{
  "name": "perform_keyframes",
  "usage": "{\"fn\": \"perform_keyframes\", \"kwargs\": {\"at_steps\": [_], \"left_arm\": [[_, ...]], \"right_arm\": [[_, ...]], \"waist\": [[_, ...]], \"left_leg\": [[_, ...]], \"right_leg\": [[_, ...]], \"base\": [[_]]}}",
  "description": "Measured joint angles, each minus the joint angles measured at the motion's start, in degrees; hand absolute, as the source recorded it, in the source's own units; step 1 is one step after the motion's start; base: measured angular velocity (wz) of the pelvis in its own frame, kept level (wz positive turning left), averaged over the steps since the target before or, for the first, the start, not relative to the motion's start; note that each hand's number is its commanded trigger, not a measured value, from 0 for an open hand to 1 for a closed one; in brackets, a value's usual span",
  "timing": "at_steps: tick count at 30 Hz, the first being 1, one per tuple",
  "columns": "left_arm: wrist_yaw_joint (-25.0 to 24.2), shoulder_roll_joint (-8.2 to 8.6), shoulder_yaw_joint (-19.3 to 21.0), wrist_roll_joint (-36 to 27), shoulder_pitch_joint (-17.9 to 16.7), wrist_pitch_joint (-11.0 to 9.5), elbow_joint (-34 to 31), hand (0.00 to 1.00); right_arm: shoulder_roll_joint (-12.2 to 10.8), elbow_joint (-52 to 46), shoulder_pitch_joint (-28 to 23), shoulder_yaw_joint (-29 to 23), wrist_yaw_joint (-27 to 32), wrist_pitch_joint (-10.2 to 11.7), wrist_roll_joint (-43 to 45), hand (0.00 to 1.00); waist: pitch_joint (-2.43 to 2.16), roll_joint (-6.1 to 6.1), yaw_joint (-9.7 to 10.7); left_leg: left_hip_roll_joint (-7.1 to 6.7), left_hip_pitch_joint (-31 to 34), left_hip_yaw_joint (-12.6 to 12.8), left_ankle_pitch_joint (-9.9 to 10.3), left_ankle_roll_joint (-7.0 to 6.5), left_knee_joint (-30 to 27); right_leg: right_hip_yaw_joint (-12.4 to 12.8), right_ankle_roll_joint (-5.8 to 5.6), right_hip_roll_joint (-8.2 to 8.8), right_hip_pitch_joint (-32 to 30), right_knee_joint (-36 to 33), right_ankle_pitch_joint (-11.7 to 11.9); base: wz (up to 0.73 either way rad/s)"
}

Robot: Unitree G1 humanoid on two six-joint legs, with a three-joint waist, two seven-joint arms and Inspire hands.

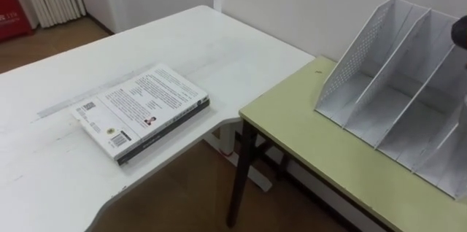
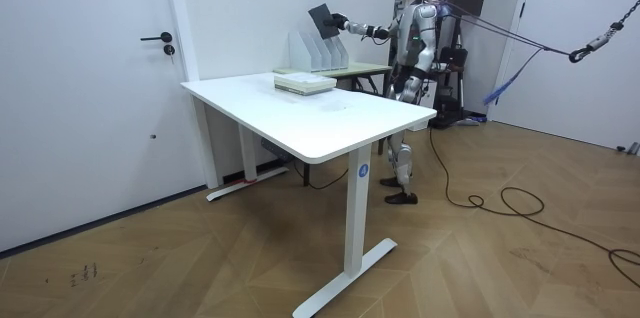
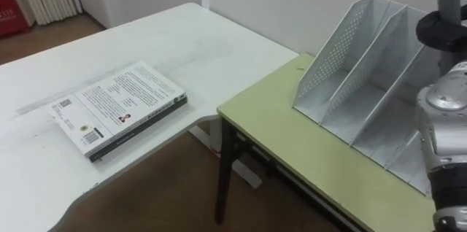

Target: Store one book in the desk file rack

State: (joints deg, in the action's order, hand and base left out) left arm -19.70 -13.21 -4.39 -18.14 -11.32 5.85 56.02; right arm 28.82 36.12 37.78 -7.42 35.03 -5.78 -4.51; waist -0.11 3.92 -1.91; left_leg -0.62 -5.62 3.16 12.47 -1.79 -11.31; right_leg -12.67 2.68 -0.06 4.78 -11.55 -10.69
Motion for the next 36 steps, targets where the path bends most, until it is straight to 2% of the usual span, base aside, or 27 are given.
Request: {"fn": "perform_keyframes", "kwargs": {"at_steps": [2, 21, 25, 36], "left_arm": [[0.0, 0.0, 0.1, 0.0, 0.0, 0.1, 0.0, 0.0], [0.1, -0.01, 0.2, 0.2, 0.1, 0.4, 0.0, 0.0], [0.0, -0.02, 0.2, 0.2, 0.1, 0.4, 0.1, 0.0], [0.0, -0.16, 0.2, 0.3, 0.1, 0.4, 0.2, 0.0]], "right_arm": [[0.0, 0.0, -0.1, 0.0, -0.4, 0.0, 0.0, 0.0], [0.0, 0.0, -0.2, 0.0, -0.7, 0.0, 0.0, 0.0], [0.0, 0.0, -0.2, 0.0, -0.7, 0.0, 0.0, 0.0], [0.0, 0.0, -0.2, 0.0, -0.7, 0.0, 0.0, 0.0]], "waist": [[0.02, 0.03, 0.0], [-0.23, -0.07, -0.1], [-0.47, -0.06, -0.1], [-0.49, -0.07, 0.0]], "left_leg": [[-0.02, 0.0, 0.0, 0.0, 0.0, 0.0], [-0.02, 0.0, -0.1, 0.0, 0.0, -0.1], [-0.02, 0.0, -0.1, 0.0, 0.0, -0.1], [0.0, 0.0, -0.1, 0.0, 0.0, -0.1]], "right_leg": [[0.1, -0.02, 0.01, 0.0, 0.1, 0.0], [0.0, -0.02, -0.03, 0.0, 0.0, 0.0], [0.1, -0.02, -0.04, 0.0, 0.0, 0.0], [0.0, -0.02, -0.02, 0.0, -0.1, 0.0]], "base": [[0.0], [0.0], [0.0], [0.0]]}}
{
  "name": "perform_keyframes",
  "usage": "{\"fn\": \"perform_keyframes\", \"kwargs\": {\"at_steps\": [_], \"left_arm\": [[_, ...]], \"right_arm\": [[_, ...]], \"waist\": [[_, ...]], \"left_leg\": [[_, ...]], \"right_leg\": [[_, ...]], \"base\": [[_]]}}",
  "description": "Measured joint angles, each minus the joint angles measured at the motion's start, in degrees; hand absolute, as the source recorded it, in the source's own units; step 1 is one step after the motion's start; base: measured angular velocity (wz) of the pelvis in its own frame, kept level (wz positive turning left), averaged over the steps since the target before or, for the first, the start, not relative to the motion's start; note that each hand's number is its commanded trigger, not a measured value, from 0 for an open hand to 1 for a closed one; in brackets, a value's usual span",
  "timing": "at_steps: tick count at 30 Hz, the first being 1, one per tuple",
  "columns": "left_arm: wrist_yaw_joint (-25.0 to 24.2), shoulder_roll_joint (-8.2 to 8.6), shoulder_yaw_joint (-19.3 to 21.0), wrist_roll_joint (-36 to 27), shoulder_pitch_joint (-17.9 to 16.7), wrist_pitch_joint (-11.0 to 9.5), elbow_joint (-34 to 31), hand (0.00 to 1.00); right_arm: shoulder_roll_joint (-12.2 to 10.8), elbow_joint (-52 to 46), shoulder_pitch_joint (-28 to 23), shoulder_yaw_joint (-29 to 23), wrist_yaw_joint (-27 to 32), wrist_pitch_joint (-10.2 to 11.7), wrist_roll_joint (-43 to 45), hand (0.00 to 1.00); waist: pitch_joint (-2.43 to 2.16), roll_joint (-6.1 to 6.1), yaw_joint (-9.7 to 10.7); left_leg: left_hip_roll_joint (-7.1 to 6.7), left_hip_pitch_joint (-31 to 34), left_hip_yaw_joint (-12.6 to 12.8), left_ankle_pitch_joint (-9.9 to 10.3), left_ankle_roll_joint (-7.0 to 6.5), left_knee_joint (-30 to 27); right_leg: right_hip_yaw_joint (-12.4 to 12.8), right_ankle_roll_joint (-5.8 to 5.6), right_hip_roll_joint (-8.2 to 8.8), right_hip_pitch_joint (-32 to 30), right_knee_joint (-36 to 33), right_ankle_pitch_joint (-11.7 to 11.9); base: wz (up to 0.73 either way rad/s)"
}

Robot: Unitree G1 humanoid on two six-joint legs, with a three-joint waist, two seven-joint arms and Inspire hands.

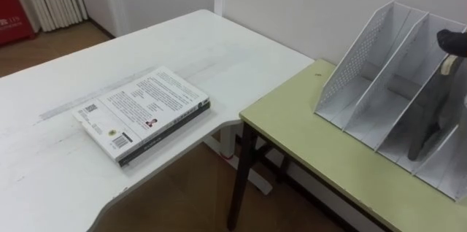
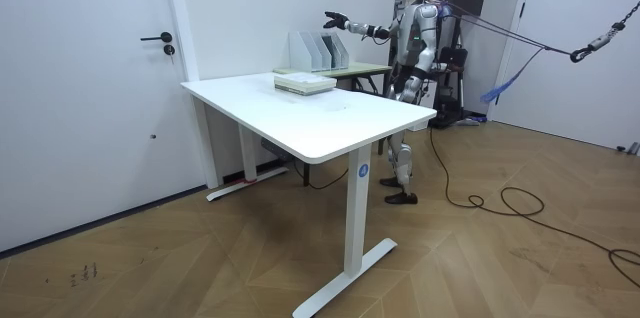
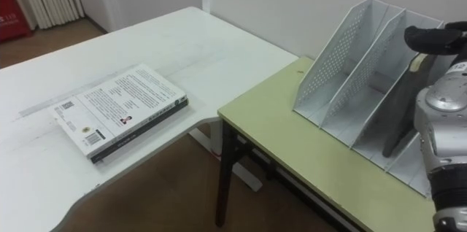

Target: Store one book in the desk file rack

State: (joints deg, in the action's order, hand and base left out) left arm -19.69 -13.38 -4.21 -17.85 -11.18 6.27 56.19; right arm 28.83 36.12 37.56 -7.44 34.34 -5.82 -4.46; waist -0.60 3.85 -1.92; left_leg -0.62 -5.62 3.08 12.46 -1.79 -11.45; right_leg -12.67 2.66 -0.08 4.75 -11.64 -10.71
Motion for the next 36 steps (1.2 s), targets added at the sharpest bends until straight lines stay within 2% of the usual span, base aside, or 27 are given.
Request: {"fn": "perform_keyframes", "kwargs": {"at_steps": [7, 13, 18, 21, 22, 24, 26, 27, 29, 32, 36], "left_arm": [[-0.1, -0.26, 0.0, -0.2, 0.4, -0.3, 1.1, 0.0], [0.7, -0.27, -0.2, -0.7, 0.5, -0.7, 1.7, 0.0], [1.2, -0.22, -0.2, -0.2, 0.4, -1.6, 1.7, 0.0], [1.4, -0.26, 0.1, 0.0, 0.4, -1.6, 1.7, 0.0], [1.5, -0.26, 0.2, 0.0, 0.4, -1.6, 1.7, 0.0], [1.6, -0.23, 1.0, 0.1, 0.2, -1.6, 1.7, 0.0], [2.0, -0.28, 1.8, 0.0, -0.5, -1.7, 1.7, 0.0], [2.1, -0.31, 1.9, 0.0, -0.6, -1.7, 1.7, 0.0], [2.0, -0.34, 3.2, 0.0, -0.8, -1.7, 1.6, 0.0], [1.9, -0.66, 4.7, 0.1, -1.4, -1.6, 1.6, 0.0], [1.6, -1.03, 5.3, 0.0, -1.1, -1.3, 1.6, 0.0]], "right_arm": [[0.0, -1.5, 0.0, 0.0, 1.0, 0.0, -0.4, 0.0], [0.0, -9.2, 0.0, 0.8, 1.2, 0.3, -6.5, 0.0], [0.0, -15.7, 0.0, 1.7, -2.3, 0.8, -9.1, 0.0], [0.0, -24.2, -1.7, 2.0, -7.2, 0.9, -11.8, 0.0], [0.0, -26.9, -2.3, 2.9, -9.2, 0.9, -14.7, 0.0], [0.0, -31.7, -4.2, 3.5, -14.0, 0.9, -20.2, 0.0], [0.0, -36.4, -8.5, 4.2, -21.6, 1.1, -27.0, 0.0], [0.0, -37.2, -9.7, 4.5, -23.4, 1.1, -28.4, 0.0], [-0.2, -37.7, -13.0, 6.1, -31.3, 0.6, -32.4, 0.0], [-0.4, -38.1, -16.2, 7.4, -41.0, -1.3, -33.4, 0.0], [-0.4, -39.6, -17.8, 11.5, -52.3, -2.5, -31.3, 0.0]], "waist": [[0.0, 0.01, 0.0], [0.01, 0.0, 0.1], [0.3, -0.56, 0.0], [0.24, -1.34, 0.1], [0.07, -1.64, 0.0], [0.02, -1.66, 0.1], [-0.02, -1.62, 0.0], [-0.02, -1.61, 0.0], [0.11, -1.54, 0.0], [0.25, -1.29, -0.1], [0.38, -0.85, -0.2]], "left_leg": [[-0.01, 0.0, 0.1, 0.0, 0.0, 0.0], [0.0, 0.0, -0.1, 0.0, 0.0, 0.0], [0.02, 0.0, 0.1, 0.0, 0.01, 0.0], [0.07, 0.1, 0.2, 0.0, 0.01, 0.2], [0.1, 0.0, 0.3, 0.0, 0.02, 0.4], [0.24, 0.1, 0.9, 0.0, 0.03, 0.6], [0.66, 0.0, 1.0, 0.0, 0.07, 0.4], [0.66, -0.1, 1.1, 0.0, 0.07, 0.4], [0.67, 0.0, 0.8, 0.0, 0.07, 0.4], [0.73, 0.3, 1.1, 0.0, 0.08, 0.6], [0.81, 0.2, 1.5, 0.1, 0.1, 0.7]], "right_leg": [[0.0, 0.0, -0.02, 0.0, 0.0, 0.0], [-0.1, 0.0, 0.0, 0.2, 0.2, 0.0], [0.3, 0.0, -0.03, 0.0, 0.1, 0.0], [1.0, -0.01, -0.04, -0.1, 0.1, 0.0], [1.1, -0.02, -0.06, -0.1, 0.2, 0.0], [1.3, -0.01, -0.07, 0.0, 0.4, 0.0], [1.2, 0.04, -0.08, 0.5, 1.0, 0.1], [1.2, 0.04, -0.04, 0.6, 1.0, 0.1], [1.1, 0.03, 0.02, 0.6, 1.0, 0.1], [1.1, 0.03, -0.03, 0.1, 0.9, 0.1], [1.4, 0.04, -0.16, -0.1, 1.0, 0.1]], "base": [[0.0], [0.0], [-0.01], [-0.01], [-0.05], [-0.03], [0.02], [0.0], [0.0], [-0.01], [-0.03]]}}
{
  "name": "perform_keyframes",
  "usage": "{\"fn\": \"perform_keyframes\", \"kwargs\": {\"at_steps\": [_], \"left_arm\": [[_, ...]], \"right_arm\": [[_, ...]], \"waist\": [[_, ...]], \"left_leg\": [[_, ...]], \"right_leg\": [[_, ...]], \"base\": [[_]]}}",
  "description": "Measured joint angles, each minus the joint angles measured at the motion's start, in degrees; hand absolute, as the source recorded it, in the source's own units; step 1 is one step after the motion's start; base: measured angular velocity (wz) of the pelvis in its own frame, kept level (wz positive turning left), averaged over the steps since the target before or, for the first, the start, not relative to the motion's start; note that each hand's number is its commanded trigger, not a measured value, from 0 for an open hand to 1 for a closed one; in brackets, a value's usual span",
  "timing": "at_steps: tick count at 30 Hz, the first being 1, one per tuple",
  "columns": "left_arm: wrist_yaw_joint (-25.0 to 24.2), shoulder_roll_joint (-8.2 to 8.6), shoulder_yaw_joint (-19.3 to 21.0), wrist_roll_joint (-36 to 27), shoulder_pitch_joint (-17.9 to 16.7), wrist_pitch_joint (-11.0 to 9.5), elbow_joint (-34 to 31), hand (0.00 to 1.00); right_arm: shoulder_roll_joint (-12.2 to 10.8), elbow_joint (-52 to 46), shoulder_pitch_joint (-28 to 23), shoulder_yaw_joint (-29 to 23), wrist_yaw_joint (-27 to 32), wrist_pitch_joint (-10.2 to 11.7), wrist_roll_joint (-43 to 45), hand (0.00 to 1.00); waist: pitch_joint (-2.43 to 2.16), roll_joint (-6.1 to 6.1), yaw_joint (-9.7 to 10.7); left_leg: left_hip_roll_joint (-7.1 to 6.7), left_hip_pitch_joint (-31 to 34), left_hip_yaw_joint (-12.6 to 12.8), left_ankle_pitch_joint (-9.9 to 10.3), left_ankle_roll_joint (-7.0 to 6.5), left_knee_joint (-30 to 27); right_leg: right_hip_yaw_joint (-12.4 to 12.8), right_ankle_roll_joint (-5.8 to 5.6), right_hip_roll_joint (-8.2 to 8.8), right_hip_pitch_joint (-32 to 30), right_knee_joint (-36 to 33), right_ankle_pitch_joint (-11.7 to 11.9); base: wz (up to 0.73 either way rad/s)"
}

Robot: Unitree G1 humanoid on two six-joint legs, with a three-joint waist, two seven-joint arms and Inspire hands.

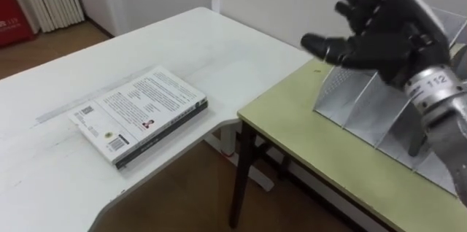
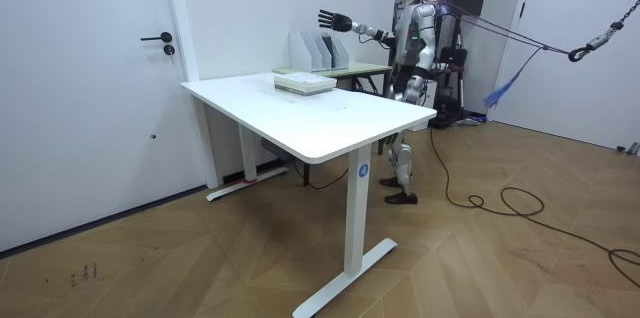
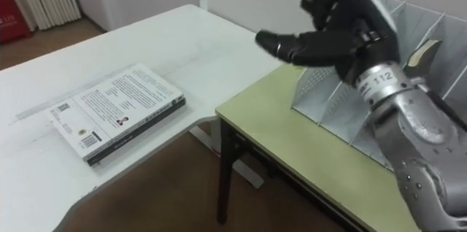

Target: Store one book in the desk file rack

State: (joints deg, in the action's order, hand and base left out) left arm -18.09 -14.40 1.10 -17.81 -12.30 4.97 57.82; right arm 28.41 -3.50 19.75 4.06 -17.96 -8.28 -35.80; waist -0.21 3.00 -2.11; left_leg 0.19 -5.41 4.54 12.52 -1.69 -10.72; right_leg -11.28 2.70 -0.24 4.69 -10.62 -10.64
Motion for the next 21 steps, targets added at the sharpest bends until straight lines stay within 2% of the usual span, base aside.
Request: {"fn": "perform_keyframes", "kwargs": {"at_steps": [2, 4, 7, 9, 11, 14, 17, 18, 20, 21], "left_arm": [[-0.5, -0.71, -0.2, 0.4, 0.5, 0.5, 0.2, 0.0], [-0.4, -1.16, -0.4, 0.9, 1.1, 0.6, 0.2, 0.0], [-0.5, -2.07, -2.0, 0.5, 3.0, 1.0, 2.3, 0.0], [-0.5, -2.34, -3.0, 0.5, 4.1, 1.1, 2.4, 0.0], [-0.4, -2.16, -4.1, 0.3, 5.7, 1.0, 4.3, 0.0], [0.5, -1.7, -5.2, -0.7, 6.5, 1.0, 5.2, 0.0], [1.9, -1.26, -5.6, -0.8, 6.6, 0.9, 5.3, 0.0], [2.1, -1.22, -5.6, -0.7, 6.6, 0.9, 5.3, 0.0], [3.0, -0.53, -5.2, -0.6, 6.2, 0.8, 5.2, 0.0], [3.0, -0.32, -4.9, -0.6, 6.0, 0.8, 5.3, 0.0]], "right_arm": [[0.0, 0.0, -2.0, 3.0, -6.5, -0.1, 1.5, 0.0], [0.0, 0.8, -5.4, 5.4, -10.8, 0.0, 5.6, 0.0], [-0.1, 4.9, -11.4, 11.2, -16.6, -0.2, 15.4, 0.0], [-0.4, 7.3, -15.6, 14.7, -19.8, -2.1, 23.9, 0.0], [-0.7, 11.0, -20.0, 18.2, -24.4, -3.2, 33.3, 0.0], [-1.5, 18.1, -22.7, 18.9, -26.0, -4.0, 40.3, 0.0], [-2.3, 27.2, -23.2, 18.7, -24.7, -3.9, 43.9, 0.0], [-3.0, 29.6, -23.2, 18.2, -24.2, -3.8, 44.4, 0.0], [-7.2, 38.6, -23.8, 13.4, -20.9, -3.4, 46.5, 0.0], [-7.9, 40.3, -24.0, 12.0, -19.9, -2.8, 47.0, 0.0]], "waist": [[0.05, 0.23, -0.9], [-0.22, 1.02, -2.1], [-0.02, 1.78, -4.5], [-0.1, 1.91, -6.1], [0.28, 1.35, -7.3], [0.61, 0.33, -7.6], [0.36, 0.03, -6.8], [0.41, -0.14, -6.7], [0.2, -0.19, -6.1], [0.21, -0.31, -6.0]], "left_leg": [[0.01, -0.3, -0.1, 0.0, 0.0, 0.0], [0.01, -0.2, -0.1, 0.0, 0.0, 0.0], [-0.02, -0.1, 0.0, 0.0, 0.0, 0.1], [-0.04, -0.1, -0.1, 0.1, -0.04, 0.3], [-0.12, 0.0, -0.6, 0.1, -0.14, 0.4], [-0.16, 0.2, -0.5, 0.2, -0.21, 0.4], [-0.16, 0.3, -0.5, 0.2, -0.21, 0.3], [-0.13, 0.2, -0.5, 0.2, -0.2, 0.3], [-0.12, 0.2, -0.3, 0.1, -0.19, 0.1], [-0.13, 0.2, -0.2, 0.2, -0.19, 0.0]], "right_leg": [[-0.1, 0.02, 0.0, 0.2, 0.0, 0.0], [-0.1, 0.02, 0.03, 0.3, 0.0, 0.0], [-0.3, -0.03, 0.09, 0.2, -0.1, 0.0], [-0.3, -0.12, 0.1, 0.1, -0.2, 0.1], [-0.5, -0.2, 0.2, 0.2, -0.1, 0.2], [-0.1, -0.23, 0.2, 0.0, -0.2, 0.3], [-0.4, -0.21, 0.25, 0.1, -0.1, 0.4], [-0.4, -0.21, 0.22, 0.2, 0.0, 0.4], [-0.5, -0.18, 0.19, 0.2, 0.1, 0.4], [-0.5, -0.19, 0.2, 0.2, 0.1, 0.4]], "base": [[0.0], [0.0], [0.02], [0.0], [0.0], [-0.01], [0.0], [0.0], [0.0], [0.0]]}}
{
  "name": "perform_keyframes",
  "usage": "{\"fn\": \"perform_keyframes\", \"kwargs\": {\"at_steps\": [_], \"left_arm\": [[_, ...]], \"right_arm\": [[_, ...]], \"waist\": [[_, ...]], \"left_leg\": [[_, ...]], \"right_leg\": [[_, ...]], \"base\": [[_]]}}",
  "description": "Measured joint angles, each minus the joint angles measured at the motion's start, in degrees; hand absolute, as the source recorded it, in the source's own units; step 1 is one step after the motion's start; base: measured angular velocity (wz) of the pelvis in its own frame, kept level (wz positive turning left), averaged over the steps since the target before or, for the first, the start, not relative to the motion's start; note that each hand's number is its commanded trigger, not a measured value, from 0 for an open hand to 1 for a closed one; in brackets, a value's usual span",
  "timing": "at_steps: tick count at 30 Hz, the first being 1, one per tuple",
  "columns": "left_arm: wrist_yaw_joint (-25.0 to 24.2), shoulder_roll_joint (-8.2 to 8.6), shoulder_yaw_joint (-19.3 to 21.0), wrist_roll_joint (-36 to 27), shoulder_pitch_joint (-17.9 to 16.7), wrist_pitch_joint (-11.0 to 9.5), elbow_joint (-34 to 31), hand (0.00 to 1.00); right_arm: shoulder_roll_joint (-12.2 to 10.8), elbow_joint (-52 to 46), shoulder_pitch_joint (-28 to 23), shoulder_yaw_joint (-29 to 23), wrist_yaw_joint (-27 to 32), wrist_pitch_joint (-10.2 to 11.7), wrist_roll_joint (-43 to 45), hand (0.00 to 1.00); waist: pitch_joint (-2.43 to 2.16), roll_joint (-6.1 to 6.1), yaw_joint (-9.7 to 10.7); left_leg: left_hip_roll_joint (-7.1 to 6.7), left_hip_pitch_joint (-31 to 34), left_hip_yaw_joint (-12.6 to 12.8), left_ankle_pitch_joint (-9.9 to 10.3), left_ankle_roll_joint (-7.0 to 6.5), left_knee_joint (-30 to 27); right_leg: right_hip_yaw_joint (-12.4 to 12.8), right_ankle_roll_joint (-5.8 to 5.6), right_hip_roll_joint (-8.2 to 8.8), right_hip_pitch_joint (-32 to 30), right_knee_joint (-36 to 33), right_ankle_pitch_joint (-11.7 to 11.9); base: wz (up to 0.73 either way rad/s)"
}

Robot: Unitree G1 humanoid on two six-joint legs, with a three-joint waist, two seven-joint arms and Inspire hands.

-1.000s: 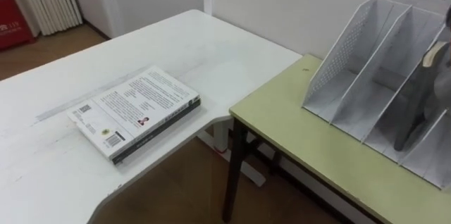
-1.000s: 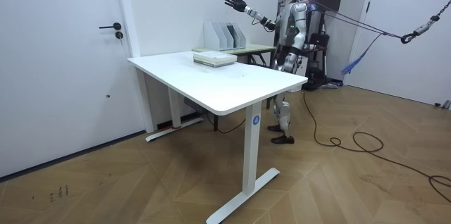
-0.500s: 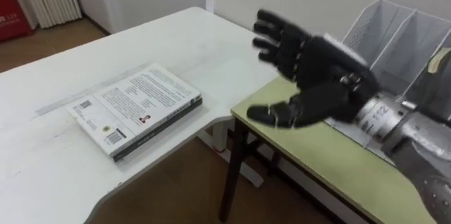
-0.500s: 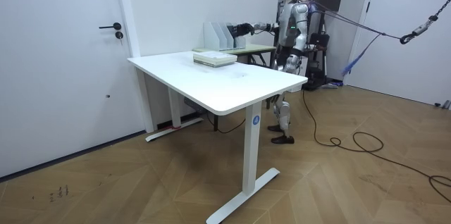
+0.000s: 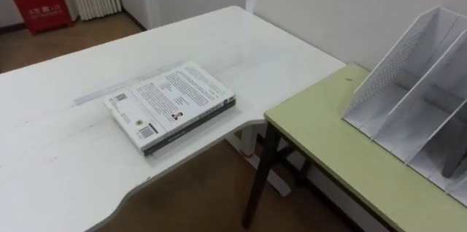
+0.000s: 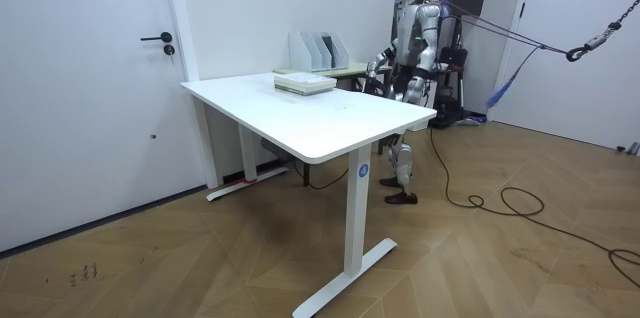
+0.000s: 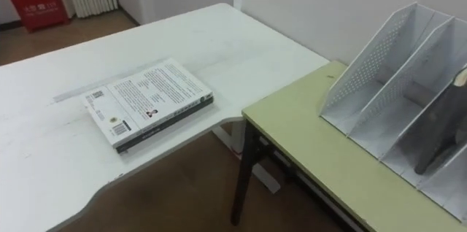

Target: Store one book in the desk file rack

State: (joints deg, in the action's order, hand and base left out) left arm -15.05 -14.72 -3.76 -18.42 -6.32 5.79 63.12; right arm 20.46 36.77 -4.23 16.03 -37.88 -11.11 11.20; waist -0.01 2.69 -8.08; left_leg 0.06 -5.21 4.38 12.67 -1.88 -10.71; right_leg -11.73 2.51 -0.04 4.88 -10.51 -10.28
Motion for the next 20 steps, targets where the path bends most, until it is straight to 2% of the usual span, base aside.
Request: {"fn": "perform_keyframes", "kwargs": {"at_steps": [2, 3, 5, 8, 14, 16, 20], "left_arm": [[1.2, 0.55, 1.5, 0.6, -0.4, 0.0, 0.0, 0.0], [1.4, 0.72, 1.9, 0.6, -0.7, 0.0, 0.1, 0.0], [2.7, 1.55, 3.1, 0.6, -1.2, 0.0, 0.8, 0.0], [4.4, 2.58, 5.1, 1.6, -2.1, 0.0, 1.1, 0.0], [4.9, 4.29, 8.4, 6.4, -2.6, -0.1, 1.3, 0.0], [5.0, 4.58, 9.5, 7.8, -2.8, 0.0, 1.3, 0.0], [5.4, 4.92, 10.9, 9.2, -3.2, 0.1, 1.4, 0.0]], "right_arm": [[-2.9, 8.4, -0.2, -4.0, 4.6, 1.2, 0.7, 0.0], [-3.6, 10.2, -0.3, -5.1, 5.7, 1.4, 0.5, 0.0], [-5.2, 17.2, 0.0, -9.7, 10.4, 3.2, -1.7, 0.0], [-6.6, 23.4, -0.1, -13.6, 15.3, 4.9, -5.6, 0.0], [-8.7, 28.9, -1.7, -18.5, 24.2, 7.4, -13.0, 0.0], [-9.2, 30.4, -2.2, -20.1, 25.6, 7.9, -13.5, 0.0], [-9.8, 32.0, -2.1, -21.8, 28.2, 8.1, -14.0, 0.0]], "waist": [[-0.18, -0.12, 0.5], [-0.2, -0.19, 0.6], [-0.41, -0.7, 1.6], [-0.33, -1.35, 2.9], [0.03, -2.62, 5.1], [-0.02, -2.76, 6.1], [-0.01, -2.86, 6.6]], "left_leg": [[-0.04, 0.0, 0.0, 0.0, 0.0, -0.2], [-0.05, 0.0, 0.0, 0.0, 0.0, -0.3], [-0.21, -0.1, 0.0, 0.0, -0.02, -0.1], [-0.49, -0.4, -0.1, 0.0, -0.04, 0.3], [-0.59, -0.6, -0.2, 0.0, -0.04, 0.3], [-0.61, -0.6, -0.2, 0.0, -0.04, 0.3], [-0.68, -0.7, -0.1, 0.0, -0.04, 0.5]], "right_leg": [[-0.2, -0.03, 0.0, 0.5, 0.6, 0.0], [-0.2, -0.07, -0.02, 0.7, 0.8, 0.0], [-0.1, -0.12, -0.01, 0.8, 0.9, 0.1], [0.0, -0.21, -0.08, 1.2, 1.1, 0.0], [0.1, -0.25, -0.1, 1.6, 1.7, 0.0], [0.1, -0.3, -0.11, 1.6, 1.8, -0.1], [0.3, -0.39, -0.08, 1.6, 1.9, -0.2]], "base": [[0.04], [0.07], [0.04], [0.04], [0.02], [0.0], [-0.01]]}}
